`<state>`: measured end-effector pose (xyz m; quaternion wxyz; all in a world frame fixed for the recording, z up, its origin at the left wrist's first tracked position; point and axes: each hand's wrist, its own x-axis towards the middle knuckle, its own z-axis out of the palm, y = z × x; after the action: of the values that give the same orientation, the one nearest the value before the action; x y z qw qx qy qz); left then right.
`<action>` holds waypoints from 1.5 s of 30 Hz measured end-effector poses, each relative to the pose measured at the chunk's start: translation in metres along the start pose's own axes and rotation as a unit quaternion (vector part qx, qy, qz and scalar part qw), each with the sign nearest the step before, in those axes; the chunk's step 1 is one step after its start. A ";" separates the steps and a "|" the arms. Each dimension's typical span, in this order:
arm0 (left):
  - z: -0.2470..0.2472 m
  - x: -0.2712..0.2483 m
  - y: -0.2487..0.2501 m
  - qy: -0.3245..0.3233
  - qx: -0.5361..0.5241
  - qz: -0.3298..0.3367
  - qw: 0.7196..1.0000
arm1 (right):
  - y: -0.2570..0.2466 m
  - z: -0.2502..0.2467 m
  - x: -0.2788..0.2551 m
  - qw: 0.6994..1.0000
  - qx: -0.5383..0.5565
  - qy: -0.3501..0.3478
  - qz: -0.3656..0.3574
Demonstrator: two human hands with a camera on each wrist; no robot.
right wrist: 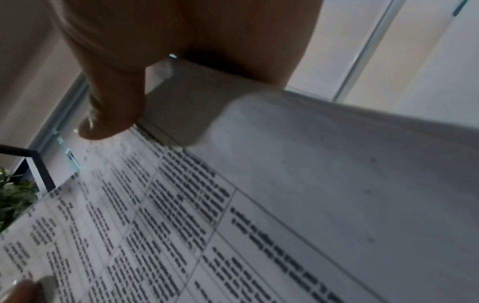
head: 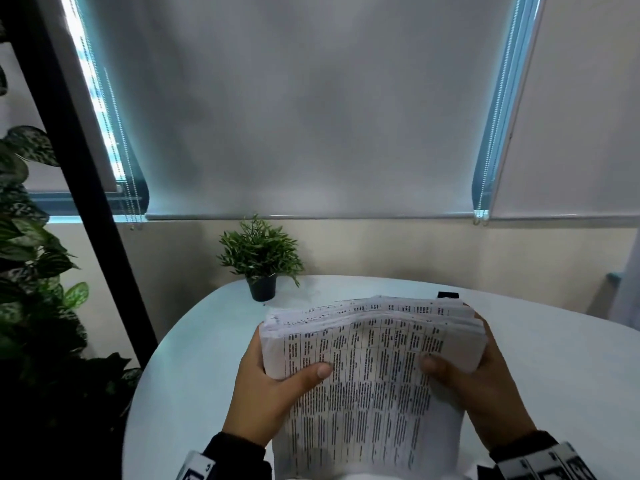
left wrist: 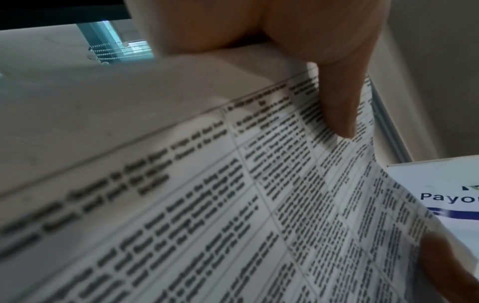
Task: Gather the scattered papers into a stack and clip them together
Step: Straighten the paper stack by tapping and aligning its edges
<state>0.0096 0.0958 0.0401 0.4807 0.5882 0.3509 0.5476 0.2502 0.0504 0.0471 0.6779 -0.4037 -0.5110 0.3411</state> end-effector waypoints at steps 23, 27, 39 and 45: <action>0.000 0.012 -0.003 -0.054 -0.019 0.039 0.998 | -0.004 0.000 0.008 0.939 -0.211 0.007 -0.271; 0.000 0.013 -0.005 -0.064 -0.011 0.042 0.997 | -0.006 0.000 0.011 0.929 -0.219 0.022 -0.296; 0.005 0.004 -0.019 -0.025 -0.008 0.006 1.000 | -0.061 0.009 0.003 0.813 -0.509 0.001 -0.282; 0.010 0.002 -0.011 -0.017 -0.015 0.027 0.999 | -0.067 0.016 -0.009 0.727 -0.633 -0.083 -0.252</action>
<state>0.0206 0.0993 0.0312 0.4802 0.5993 0.3185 0.5557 0.2364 0.0167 0.1055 0.2809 -0.5655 -0.7456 -0.2129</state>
